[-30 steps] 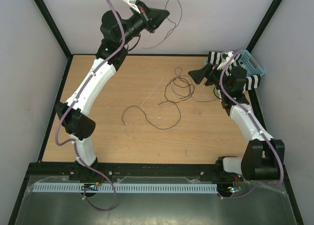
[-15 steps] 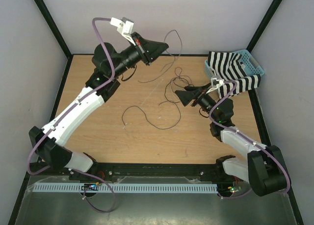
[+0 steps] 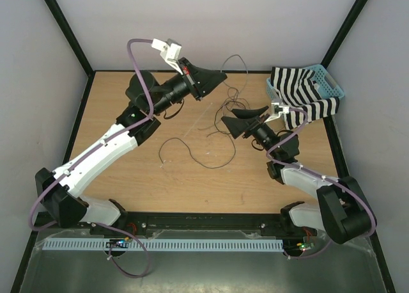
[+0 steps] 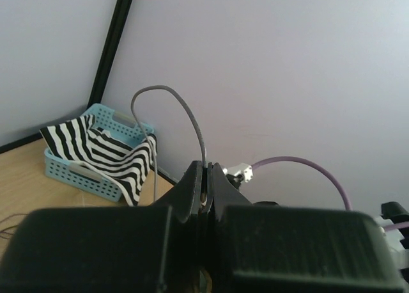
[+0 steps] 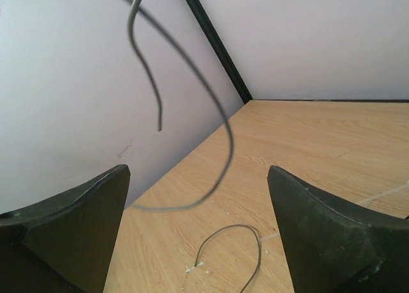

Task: Zip-tie the wires
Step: Place the cable at the center of the board.

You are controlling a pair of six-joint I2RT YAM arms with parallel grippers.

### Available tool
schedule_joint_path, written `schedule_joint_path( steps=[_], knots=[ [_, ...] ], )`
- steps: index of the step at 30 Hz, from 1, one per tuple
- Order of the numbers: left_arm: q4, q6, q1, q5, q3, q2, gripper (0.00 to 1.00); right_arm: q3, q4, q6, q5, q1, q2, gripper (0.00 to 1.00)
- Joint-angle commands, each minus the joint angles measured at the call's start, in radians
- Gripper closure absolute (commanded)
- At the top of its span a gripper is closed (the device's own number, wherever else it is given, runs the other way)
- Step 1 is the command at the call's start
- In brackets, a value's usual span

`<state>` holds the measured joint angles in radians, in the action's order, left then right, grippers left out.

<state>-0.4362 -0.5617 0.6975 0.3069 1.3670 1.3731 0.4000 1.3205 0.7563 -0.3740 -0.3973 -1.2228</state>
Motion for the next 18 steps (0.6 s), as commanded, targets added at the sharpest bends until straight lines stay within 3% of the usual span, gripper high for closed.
schedule_joint_path(
  steps=[1, 7, 11, 13, 18],
  knots=[
    [-0.071, -0.038, 0.035, -0.02, -0.023, -0.053, 1.0, 0.018, 0.099, 0.036, 0.018, -0.009, -0.028, 0.01],
    [-0.094, -0.035, 0.072, -0.031, -0.045, -0.08, 1.0, 0.033, 0.147, 0.061, 0.015, -0.018, -0.07, 0.07],
    [-0.103, -0.024, 0.085, -0.049, -0.058, -0.093, 1.0, 0.047, 0.156, 0.067, 0.004, -0.024, -0.09, 0.21],
    [-0.105, -0.019, 0.087, -0.052, -0.059, -0.093, 1.0, 0.049, 0.164, 0.069, -0.008, -0.024, -0.094, 0.38],
    [-0.104, 0.055, 0.085, -0.157, -0.106, -0.143, 1.0, 0.011, 0.1, 0.026, -0.003, -0.024, -0.047, 0.96]
  ],
)
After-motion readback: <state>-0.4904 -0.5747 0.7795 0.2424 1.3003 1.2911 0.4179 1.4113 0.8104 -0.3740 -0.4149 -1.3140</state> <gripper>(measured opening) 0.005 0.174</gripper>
